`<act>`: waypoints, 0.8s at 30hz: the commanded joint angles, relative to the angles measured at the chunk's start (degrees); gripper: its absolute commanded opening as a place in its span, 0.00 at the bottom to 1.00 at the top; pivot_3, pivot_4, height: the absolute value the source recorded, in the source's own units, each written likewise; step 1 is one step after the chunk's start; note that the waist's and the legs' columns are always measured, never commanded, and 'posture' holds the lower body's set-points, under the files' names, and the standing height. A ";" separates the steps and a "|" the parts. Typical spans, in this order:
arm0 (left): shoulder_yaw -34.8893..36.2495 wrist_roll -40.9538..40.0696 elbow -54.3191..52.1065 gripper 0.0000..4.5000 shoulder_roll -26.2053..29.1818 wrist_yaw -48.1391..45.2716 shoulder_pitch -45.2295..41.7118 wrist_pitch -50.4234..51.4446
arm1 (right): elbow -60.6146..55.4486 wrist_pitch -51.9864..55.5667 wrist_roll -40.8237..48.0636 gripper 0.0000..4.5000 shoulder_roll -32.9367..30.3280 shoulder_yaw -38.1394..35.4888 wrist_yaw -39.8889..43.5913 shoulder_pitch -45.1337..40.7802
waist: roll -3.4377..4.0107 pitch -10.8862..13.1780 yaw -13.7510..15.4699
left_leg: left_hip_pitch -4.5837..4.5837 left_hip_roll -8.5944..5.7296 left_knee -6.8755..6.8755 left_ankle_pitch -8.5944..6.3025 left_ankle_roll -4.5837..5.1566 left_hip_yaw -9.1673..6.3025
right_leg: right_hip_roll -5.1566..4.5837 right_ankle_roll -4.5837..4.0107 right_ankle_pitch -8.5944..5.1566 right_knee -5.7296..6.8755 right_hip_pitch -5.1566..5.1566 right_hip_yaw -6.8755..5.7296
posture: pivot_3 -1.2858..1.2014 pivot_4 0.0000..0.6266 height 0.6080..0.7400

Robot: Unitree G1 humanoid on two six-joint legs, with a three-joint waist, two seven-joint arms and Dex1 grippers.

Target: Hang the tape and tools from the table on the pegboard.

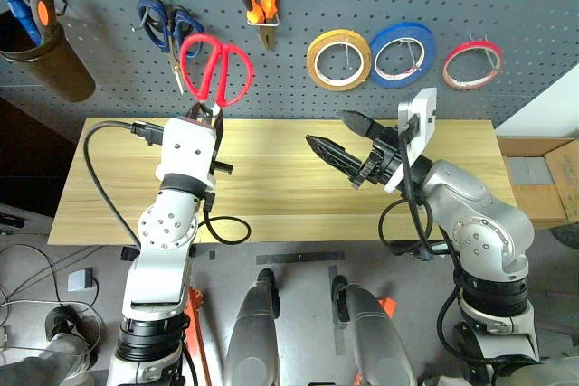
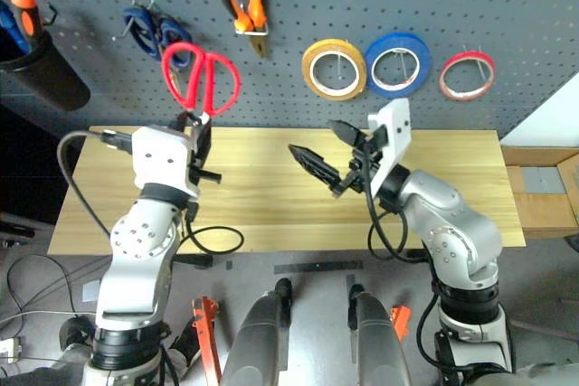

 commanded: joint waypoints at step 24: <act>6.93 3.98 5.31 0.22 0.76 5.28 -1.65 -14.67 | 2.27 -5.15 0.01 1.00 -1.88 1.33 1.62 -3.39 | 0.00 -0.01 1.42 | -0.05 0.00 -0.01 0.00 0.00 0.02 | 0.00 0.02 0.02 -0.08 0.01 -0.06 | 0.58 0.64 1.00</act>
